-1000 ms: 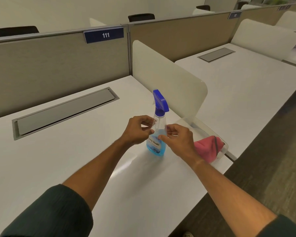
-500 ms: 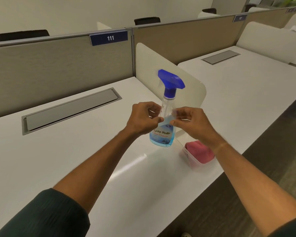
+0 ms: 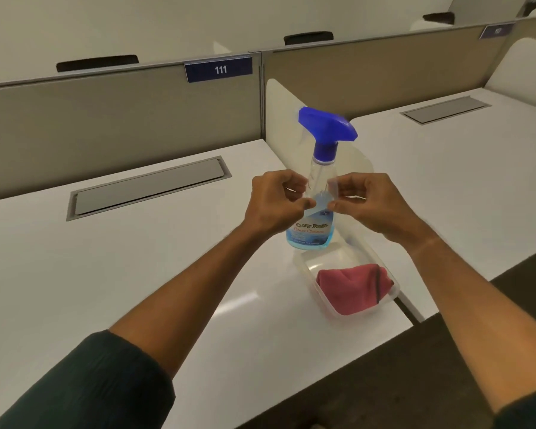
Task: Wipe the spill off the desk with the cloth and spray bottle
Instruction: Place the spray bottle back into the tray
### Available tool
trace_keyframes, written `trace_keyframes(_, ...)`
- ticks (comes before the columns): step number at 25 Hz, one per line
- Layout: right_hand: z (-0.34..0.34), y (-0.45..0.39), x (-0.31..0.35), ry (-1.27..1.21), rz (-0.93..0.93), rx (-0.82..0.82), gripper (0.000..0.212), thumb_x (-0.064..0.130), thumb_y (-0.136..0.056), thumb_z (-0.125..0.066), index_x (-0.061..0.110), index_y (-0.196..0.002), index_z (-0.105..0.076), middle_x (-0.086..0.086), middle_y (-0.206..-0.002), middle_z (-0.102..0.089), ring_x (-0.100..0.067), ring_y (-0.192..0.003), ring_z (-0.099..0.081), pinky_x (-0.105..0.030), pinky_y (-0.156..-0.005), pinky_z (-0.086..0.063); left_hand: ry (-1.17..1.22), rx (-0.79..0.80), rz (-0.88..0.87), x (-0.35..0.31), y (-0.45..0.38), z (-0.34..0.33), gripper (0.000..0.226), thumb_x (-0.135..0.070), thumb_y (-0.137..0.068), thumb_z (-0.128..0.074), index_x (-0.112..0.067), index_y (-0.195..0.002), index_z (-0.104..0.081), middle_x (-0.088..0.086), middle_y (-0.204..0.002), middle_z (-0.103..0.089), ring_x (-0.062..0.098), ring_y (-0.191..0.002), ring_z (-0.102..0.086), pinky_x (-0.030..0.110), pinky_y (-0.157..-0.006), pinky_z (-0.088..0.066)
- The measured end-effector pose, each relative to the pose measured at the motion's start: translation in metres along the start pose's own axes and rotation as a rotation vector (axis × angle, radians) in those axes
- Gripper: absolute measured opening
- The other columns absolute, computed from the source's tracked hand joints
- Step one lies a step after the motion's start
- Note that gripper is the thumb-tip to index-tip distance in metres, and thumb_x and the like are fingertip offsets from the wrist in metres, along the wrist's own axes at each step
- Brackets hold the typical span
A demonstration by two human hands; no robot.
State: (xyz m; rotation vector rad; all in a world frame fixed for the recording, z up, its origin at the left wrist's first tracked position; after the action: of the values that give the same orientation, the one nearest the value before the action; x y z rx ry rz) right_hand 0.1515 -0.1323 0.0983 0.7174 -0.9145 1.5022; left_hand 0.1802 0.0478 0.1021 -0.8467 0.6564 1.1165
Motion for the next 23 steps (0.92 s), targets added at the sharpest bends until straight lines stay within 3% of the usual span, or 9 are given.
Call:
trace_keyframes(5,0.020,-0.016,-0.040,-0.025,0.002,0.121,0.033,0.022,-0.080,-0.078,0.026,-0.111,-0.067,0.013,-0.104,-0.069,-0.006,-0.094,-0.067,-0.009,-0.074,-0.052,-0.020,-0.063,0.082,-0.001,-0.002,-0.042,0.029,-0.027,-0.072,-0.082,-0.015,-0.094,-0.068,-0.008,-0.086,-0.064,0.004,-0.064,-0.062,0.008,-0.064,-0.049)
trace_keyframes(9,0.020,-0.026,-0.071,-0.067,-0.010,0.220,0.037,0.011,-0.080,-0.078,0.014,-0.115,-0.068,0.000,-0.110,-0.071,-0.016,-0.102,-0.068,-0.030,-0.091,-0.055,-0.033,-0.084,0.176,0.014,-0.001,-0.071,0.027,-0.029,-0.069,-0.084,-0.021,-0.087,-0.065,-0.007,-0.082,-0.065,0.008,-0.066,-0.064,0.011,-0.064,-0.052)
trace_keyframes(12,0.010,-0.029,-0.089,-0.094,-0.036,0.263,0.040,0.006,-0.080,-0.077,0.011,-0.119,-0.067,-0.004,-0.112,-0.071,-0.019,-0.105,-0.067,-0.038,-0.096,-0.054,-0.049,-0.088,0.251,0.029,0.001,-0.082,0.029,-0.029,-0.067,-0.086,-0.021,-0.086,-0.065,-0.012,-0.076,-0.064,0.007,-0.065,-0.064,0.007,-0.060,-0.050)
trace_keyframes(17,-0.004,-0.035,-0.104,-0.096,-0.034,0.303,0.040,0.006,-0.079,-0.077,0.012,-0.117,-0.068,-0.002,-0.112,-0.071,-0.018,-0.104,-0.066,-0.037,-0.096,-0.054,-0.071,-0.124,0.321,0.047,0.005,-0.090,0.029,-0.030,-0.065,-0.086,-0.025,-0.081,-0.063,-0.016,-0.072,-0.062,0.008,-0.063,-0.064,0.004,-0.052,-0.046)
trace_keyframes(23,-0.009,-0.037,-0.108,-0.081,-0.031,0.321,0.039,0.008,-0.080,-0.077,0.013,-0.118,-0.067,-0.002,-0.112,-0.070,-0.018,-0.103,-0.066,-0.035,-0.096,-0.053,-0.070,-0.133,0.348,0.051,0.008,-0.092,0.030,-0.032,-0.067,-0.086,-0.024,-0.084,-0.062,-0.018,-0.072,-0.060,0.007,-0.062,-0.063,0.003,-0.052,-0.046)
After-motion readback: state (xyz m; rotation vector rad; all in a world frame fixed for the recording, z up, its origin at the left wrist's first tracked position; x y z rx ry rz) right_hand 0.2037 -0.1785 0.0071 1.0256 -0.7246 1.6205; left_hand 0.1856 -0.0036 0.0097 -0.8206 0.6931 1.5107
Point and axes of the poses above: each hand's wrist, its own y-axis away from the middle knuckle, its own z-axis out of the back of the hand, x = y × z, the point moved 6 cm from there along -y, towards the middle knuckle
